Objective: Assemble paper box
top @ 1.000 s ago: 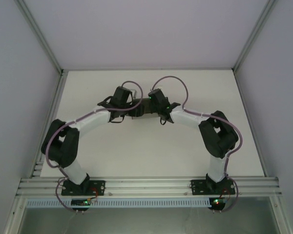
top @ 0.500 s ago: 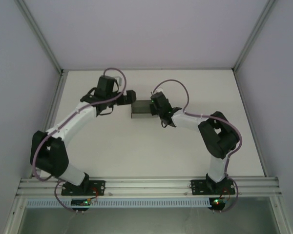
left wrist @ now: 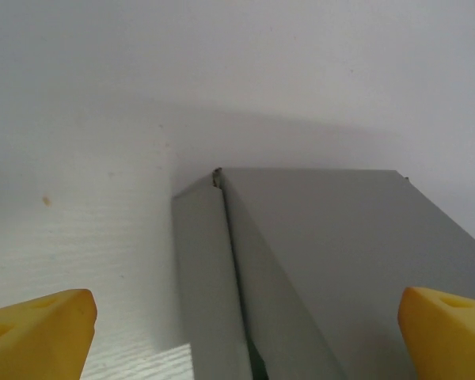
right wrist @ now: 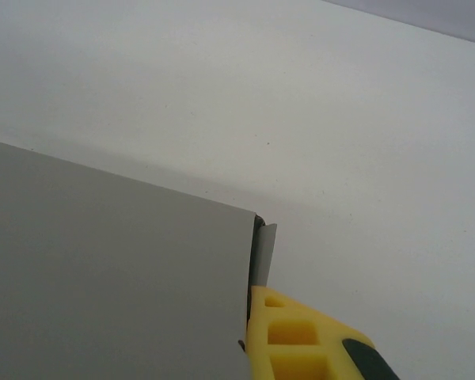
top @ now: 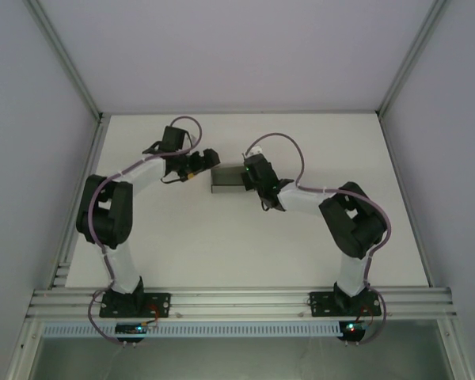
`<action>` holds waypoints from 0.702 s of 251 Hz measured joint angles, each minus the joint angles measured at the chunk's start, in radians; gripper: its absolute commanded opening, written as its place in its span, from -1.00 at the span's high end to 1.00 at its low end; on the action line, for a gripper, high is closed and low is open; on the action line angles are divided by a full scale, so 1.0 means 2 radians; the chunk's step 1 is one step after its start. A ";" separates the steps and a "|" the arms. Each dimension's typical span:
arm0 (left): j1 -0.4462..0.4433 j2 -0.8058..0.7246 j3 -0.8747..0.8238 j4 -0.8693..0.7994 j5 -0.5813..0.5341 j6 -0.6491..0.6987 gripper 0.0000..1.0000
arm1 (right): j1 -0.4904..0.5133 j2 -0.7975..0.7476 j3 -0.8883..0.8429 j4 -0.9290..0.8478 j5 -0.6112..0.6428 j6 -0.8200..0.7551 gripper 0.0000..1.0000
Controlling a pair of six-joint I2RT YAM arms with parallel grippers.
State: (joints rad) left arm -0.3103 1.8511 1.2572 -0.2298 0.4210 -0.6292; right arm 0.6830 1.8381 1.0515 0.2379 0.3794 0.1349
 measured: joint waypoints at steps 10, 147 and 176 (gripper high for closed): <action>0.000 0.000 -0.007 0.009 0.009 -0.004 -0.80 | 0.002 0.000 -0.003 0.003 0.000 -0.001 0.78; -0.003 0.005 -0.049 0.063 0.048 -0.004 -0.33 | 0.019 -0.010 -0.045 -0.005 -0.019 -0.025 0.42; -0.003 0.006 -0.053 0.070 0.052 0.000 -0.29 | 0.022 -0.023 -0.052 -0.022 -0.025 -0.025 0.25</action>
State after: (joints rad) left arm -0.3161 1.8622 1.1507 -0.0906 0.5251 -0.6296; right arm 0.7261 1.7912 0.9478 0.1936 0.3286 0.0856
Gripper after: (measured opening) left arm 0.650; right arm 0.324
